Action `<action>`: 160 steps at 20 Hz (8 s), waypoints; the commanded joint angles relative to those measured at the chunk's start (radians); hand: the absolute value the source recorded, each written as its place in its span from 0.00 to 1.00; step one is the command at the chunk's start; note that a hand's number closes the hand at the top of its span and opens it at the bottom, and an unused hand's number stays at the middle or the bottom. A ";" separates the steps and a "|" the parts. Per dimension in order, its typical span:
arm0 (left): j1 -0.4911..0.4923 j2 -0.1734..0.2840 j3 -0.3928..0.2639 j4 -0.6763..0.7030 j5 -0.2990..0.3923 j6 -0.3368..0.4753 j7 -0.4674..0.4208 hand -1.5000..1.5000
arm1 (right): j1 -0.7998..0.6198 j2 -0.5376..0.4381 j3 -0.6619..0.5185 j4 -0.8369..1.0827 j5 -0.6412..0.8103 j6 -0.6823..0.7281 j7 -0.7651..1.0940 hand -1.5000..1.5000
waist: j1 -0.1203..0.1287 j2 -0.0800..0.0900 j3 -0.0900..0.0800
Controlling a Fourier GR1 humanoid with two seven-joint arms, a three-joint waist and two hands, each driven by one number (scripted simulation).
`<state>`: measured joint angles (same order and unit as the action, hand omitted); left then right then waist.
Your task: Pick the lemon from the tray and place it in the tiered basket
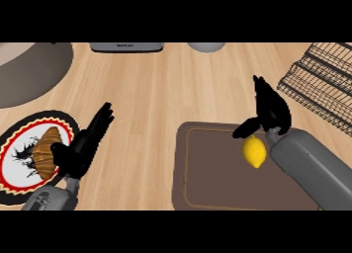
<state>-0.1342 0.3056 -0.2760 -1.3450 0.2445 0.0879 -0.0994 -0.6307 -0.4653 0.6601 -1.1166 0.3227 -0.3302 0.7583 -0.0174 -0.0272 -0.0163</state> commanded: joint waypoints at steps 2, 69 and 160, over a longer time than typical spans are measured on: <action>0.010 0.015 0.002 -0.006 -0.006 -0.009 -0.002 0.50 | -0.098 0.003 0.104 -0.090 -0.011 0.316 0.319 0.00 | 0.000 -0.003 0.006; 0.062 -0.097 0.121 -0.086 -0.107 -0.107 0.030 0.50 | 0.288 0.254 -0.244 -0.287 0.599 0.408 0.354 1.00 | 0.021 0.025 0.016; 0.048 -0.148 0.181 -0.044 -0.186 -0.155 0.029 0.50 | -0.240 -0.668 -1.310 0.744 -0.275 0.040 -0.655 0.00 | 0.007 0.026 0.019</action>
<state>-0.1186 0.1551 -0.0942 -1.3631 0.0609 -0.0708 -0.0777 -0.9574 -1.0549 -0.5568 -0.3638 0.1249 -0.3221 0.1924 -0.0051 0.0012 0.0015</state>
